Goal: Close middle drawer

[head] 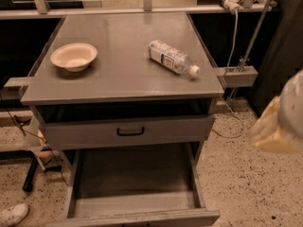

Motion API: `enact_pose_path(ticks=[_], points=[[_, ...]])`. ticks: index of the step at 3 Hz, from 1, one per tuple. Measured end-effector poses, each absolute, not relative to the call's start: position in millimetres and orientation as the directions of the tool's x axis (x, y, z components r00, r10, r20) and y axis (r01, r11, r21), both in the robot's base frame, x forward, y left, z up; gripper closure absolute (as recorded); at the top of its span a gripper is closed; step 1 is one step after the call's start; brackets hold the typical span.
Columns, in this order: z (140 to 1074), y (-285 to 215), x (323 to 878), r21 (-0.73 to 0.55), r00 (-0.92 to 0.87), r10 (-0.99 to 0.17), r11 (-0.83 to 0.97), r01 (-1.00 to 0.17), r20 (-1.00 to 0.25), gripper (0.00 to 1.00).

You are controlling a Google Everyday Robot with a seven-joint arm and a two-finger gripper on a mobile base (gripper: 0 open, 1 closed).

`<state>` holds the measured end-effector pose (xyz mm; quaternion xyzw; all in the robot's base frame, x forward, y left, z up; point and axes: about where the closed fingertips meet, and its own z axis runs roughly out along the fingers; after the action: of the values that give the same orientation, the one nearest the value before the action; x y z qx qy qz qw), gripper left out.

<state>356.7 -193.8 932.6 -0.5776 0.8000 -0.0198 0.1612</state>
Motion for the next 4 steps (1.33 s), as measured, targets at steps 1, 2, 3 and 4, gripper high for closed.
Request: enact_pose_path(ticks=[1,2,3,4], points=[[869,-183,316,-0.118,-0.334,-0.914,0.366,-0.923,-0.229,1.0],[837,-188,295,-0.052,-0.353,-0.916,0.369,-0.928,-0.191,1.0],[831,-186,291,-0.023,-0.361,-0.906,0.375,-0.927,-0.222,1.0],[804,-153,261,0.044,-0.391,-0.877,0.395,-0.917,-0.277,1.0]])
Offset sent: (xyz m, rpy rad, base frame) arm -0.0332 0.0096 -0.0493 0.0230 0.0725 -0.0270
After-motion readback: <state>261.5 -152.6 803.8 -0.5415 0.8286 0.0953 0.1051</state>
